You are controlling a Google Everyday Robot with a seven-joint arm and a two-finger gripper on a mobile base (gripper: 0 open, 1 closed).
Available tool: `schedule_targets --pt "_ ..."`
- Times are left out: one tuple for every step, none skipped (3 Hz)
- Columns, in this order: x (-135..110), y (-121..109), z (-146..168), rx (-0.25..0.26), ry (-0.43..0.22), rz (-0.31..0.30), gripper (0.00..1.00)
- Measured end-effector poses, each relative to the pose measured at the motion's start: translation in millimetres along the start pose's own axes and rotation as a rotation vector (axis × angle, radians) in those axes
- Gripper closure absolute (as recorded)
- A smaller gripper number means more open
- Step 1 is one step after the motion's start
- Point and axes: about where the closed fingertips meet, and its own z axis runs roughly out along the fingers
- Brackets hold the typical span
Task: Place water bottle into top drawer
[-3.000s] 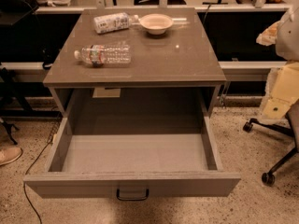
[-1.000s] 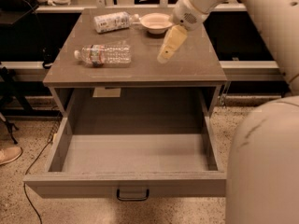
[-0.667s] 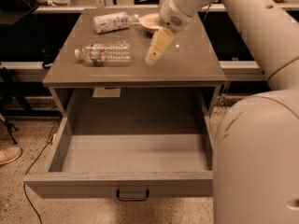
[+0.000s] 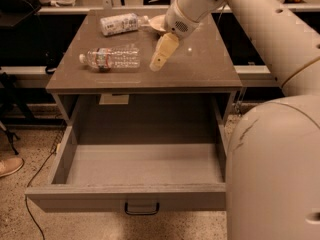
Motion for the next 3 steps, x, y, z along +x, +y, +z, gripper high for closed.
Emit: schedule_targets --pt "-25.1 -6.5 26.4 0.039 0.016 0.002 0.0" --pt "-45.7 -7.1 54.6 0.051 0.019 0.009 0.0" --pt "-61.3 -9.3 81.8 0.05 0.015 0.019 0.0"
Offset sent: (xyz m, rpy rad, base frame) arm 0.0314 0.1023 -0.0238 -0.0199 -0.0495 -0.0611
